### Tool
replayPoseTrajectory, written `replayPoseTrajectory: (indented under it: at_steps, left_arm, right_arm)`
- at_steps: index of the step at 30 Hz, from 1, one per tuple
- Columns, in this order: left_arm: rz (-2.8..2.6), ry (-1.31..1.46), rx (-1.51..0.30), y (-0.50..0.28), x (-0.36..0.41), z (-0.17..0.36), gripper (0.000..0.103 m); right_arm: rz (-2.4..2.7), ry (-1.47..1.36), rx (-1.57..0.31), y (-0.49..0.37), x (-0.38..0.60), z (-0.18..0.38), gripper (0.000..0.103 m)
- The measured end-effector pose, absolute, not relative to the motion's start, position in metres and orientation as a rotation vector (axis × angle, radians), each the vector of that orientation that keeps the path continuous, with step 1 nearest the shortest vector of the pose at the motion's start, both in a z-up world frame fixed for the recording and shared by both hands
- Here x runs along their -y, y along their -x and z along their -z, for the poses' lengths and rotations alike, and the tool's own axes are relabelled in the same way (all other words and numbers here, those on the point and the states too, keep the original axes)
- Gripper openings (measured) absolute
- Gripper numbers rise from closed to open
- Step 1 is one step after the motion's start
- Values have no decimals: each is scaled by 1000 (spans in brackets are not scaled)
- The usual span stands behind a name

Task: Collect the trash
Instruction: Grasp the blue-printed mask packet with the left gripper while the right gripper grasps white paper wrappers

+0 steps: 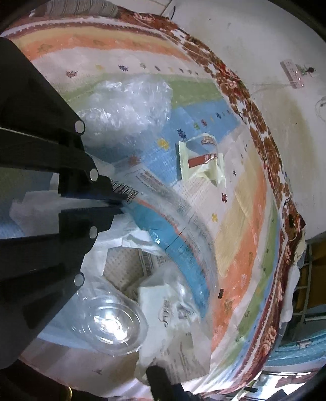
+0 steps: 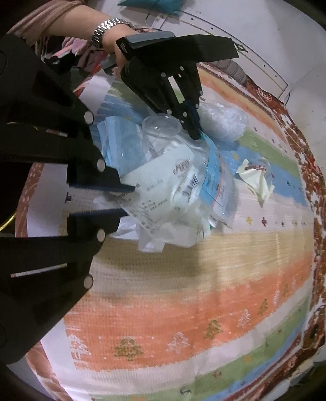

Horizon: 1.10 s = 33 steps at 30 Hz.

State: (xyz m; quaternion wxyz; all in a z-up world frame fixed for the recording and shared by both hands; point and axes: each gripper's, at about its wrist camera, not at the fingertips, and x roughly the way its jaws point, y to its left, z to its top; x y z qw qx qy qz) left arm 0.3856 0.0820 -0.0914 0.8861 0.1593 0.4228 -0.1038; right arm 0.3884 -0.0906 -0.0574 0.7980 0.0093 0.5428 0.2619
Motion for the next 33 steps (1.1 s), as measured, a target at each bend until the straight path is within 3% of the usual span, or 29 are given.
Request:
replayPoseTrajectory:
  at_steps: [8,33]
  left_arm:
    - [151,-173,-863,-375,-105,63,0]
    - [-35,128,-913,-282,-115,-9,0]
  right_arm:
    - [-533,0,-1122,-390,101,46,3]
    - [-546,50,-937,-335,127,-19,1]
